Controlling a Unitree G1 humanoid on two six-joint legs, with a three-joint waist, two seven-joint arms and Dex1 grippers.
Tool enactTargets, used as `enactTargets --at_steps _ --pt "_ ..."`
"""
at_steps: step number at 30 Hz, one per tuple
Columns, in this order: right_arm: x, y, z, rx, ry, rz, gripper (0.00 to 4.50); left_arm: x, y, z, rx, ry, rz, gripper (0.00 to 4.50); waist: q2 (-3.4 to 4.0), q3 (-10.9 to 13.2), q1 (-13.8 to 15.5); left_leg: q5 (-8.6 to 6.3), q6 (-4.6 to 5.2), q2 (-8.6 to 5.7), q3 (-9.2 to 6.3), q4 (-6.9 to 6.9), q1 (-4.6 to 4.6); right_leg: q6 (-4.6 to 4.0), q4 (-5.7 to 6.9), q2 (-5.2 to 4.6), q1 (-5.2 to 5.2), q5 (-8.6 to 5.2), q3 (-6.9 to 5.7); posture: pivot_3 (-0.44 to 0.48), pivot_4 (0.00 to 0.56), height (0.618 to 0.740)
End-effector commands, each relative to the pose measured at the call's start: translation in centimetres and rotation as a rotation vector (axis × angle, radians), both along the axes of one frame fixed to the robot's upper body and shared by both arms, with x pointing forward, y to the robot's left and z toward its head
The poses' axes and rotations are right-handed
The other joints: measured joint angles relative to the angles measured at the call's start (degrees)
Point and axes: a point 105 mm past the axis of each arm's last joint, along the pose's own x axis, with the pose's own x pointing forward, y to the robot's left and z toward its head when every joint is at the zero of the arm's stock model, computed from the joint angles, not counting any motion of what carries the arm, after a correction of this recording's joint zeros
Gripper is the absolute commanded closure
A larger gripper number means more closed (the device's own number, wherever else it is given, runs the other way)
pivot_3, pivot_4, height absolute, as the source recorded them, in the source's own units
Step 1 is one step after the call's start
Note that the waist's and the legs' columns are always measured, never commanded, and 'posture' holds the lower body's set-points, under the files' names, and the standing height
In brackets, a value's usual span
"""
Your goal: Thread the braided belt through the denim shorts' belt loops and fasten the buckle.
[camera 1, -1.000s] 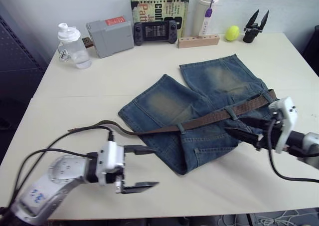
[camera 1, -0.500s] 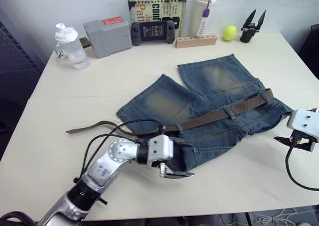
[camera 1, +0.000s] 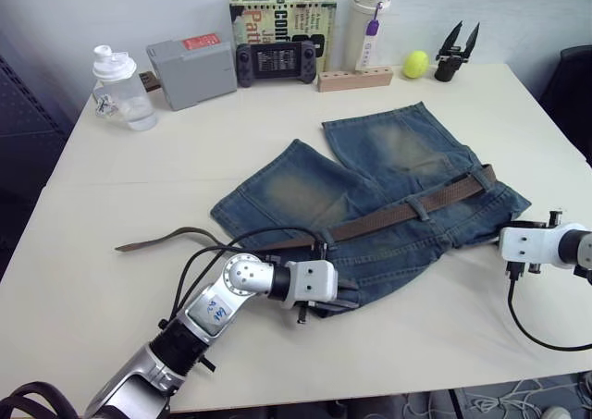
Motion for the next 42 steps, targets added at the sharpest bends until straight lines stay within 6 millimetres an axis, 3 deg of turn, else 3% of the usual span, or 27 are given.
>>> enactTargets --at_steps 1,5,9,12,17,22,26,30,39,42 --pt "0.3 3.0 -1.5 0.096 0.049 0.067 4.42 2.6 3.9 0.0 0.021 -0.049 0.144 3.94 -0.07 0.0 -0.3 0.0 0.0 0.04 -0.03 -0.01 0.02 0.0 -0.01 0.02 0.01 0.0 0.01 0.0 0.15 0.726" --pt "-0.5 8.7 -0.3 0.268 0.093 0.187 4.47 4.7 10.5 -1.1 0.135 -0.111 0.257 3.94 -0.07 0.0 -1.4 -0.02 -0.05 0.21 -0.36 -0.08 0.34 -0.1 0.02 0.13 -0.02 -0.05 -0.02 0.0 0.15 0.726" --pt "-2.2 14.5 0.4 0.422 0.162 0.26 4.47 5.2 15.2 -1.4 0.15 -0.08 0.347 3.94 0.0 -0.1 -1.4 -0.1 -0.2 0.3 -0.3 -0.18 0.6 -0.3 0.17 0.13 -0.02 -0.16 -0.01 0.0 0.15 0.726" --pt "-3.4 17.6 0.4 0.486 0.194 0.283 4.47 5.0 18.5 -1.8 0.188 -0.08 0.389 3.94 0.18 0.0 -1.1 -0.14 -0.25 0.28 -0.32 -0.14 0.59 -0.34 0.25 0.08 -0.08 -0.19 -0.03 0.0 0.15 0.726" --pt "-3.5 18.8 0.2 0.483 0.154 0.267 4.47 4.9 23.5 -2.1 0.298 -0.121 0.474 3.94 0.3 -0.1 -1.2 -0.15 -0.25 0.22 -0.33 -0.14 0.6 -0.35 0.27 0.04 -0.09 -0.19 -0.04 0.0 0.15 0.726" --pt "-2.6 16.7 -0.6 0.352 0.115 0.241 4.47 5.8 26.6 -1.6 0.394 -0.243 0.544 3.94 0.35 -0.1 -1.3 -0.15 -0.26 0.19 -0.19 -0.21 0.72 -0.37 0.37 0.03 -0.09 -0.21 0.0 0.0 0.15 0.726" --pt "-2.1 17.2 0.2 0.354 0.089 0.285 4.47 6.1 27.5 -1.3 0.409 -0.285 0.566 3.94 0.44 -0.1 -1.4 -0.15 -0.25 0.18 -0.11 -0.21 0.77 -0.37 0.41 0.04 -0.09 -0.21 0.03 0.0 0.15 0.726" --pt "-1.4 18.1 -0.1 0.345 0.056 0.313 4.47 5.2 28.0 -2.4 0.419 -0.266 0.57 3.94 0.44 -0.1 -1.4 -0.15 -0.26 0.19 -0.09 -0.21 0.78 -0.37 0.43 0.04 -0.09 -0.21 0.03 0.0 0.15 0.726" --pt "-1.2 17.1 -1.6 0.285 0.064 0.293 4.47 3.3 25.4 -3.4 0.36 -0.251 0.517 3.94 0.55 -0.2 -1.6 -0.16 -0.25 0.21 0.02 -0.36 0.86 -0.4 0.42 0.03 -0.12 -0.23 0.03 0.0 0.15 0.726" --pt "-0.6 15.9 -1.9 0.226 0.046 0.266 4.47 2.4 24.3 -3.6 0.349 -0.227 0.49 3.94 0.57 -0.2 -1.4 -0.17 -0.24 0.19 0.05 -0.39 0.89 -0.39 0.42 -0.03 -0.12 -0.24 0.02 0.0 0.15 0.726"
